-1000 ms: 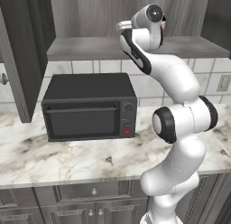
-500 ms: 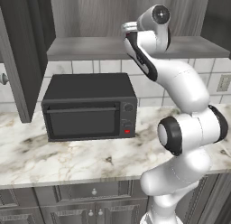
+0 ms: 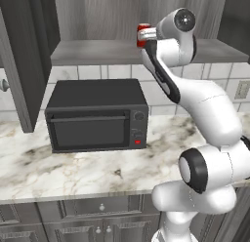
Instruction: Sort all alcoholic drinks to one cabinet, and non-alcoholic drinks to the other.
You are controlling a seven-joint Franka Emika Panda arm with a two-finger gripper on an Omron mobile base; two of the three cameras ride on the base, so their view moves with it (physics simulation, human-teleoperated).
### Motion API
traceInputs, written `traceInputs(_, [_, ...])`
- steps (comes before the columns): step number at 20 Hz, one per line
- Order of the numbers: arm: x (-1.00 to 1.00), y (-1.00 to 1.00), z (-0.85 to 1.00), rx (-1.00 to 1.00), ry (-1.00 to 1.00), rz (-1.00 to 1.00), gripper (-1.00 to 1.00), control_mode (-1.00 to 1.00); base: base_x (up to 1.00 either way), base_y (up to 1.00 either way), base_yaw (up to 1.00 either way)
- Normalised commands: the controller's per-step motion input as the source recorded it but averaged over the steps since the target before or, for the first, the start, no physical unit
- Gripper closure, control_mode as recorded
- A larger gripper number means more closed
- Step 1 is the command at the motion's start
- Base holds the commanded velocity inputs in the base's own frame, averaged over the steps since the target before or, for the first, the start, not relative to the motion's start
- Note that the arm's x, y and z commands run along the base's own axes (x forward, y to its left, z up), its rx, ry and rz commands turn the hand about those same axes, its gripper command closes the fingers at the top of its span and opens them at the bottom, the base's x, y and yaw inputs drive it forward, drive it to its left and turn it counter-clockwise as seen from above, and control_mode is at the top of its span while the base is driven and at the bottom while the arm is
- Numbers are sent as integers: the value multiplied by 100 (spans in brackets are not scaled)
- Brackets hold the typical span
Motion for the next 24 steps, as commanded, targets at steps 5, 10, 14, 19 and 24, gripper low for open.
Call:
traceInputs(5, [-71,-3,0,0,0,-1,-100,-100,0,0,0])
traceInputs(10, [-67,-3,0,0,0,-1,-100,-100,0,0,0])
traceInputs(14, [-63,-3,0,0,0,0,-100,-100,0,0,0])
traceInputs(19, [-67,-4,1,0,0,0,-100,-100,0,0,0])
traceInputs(24, [-68,-5,4,1,0,0,-100,-100,0,0,0])
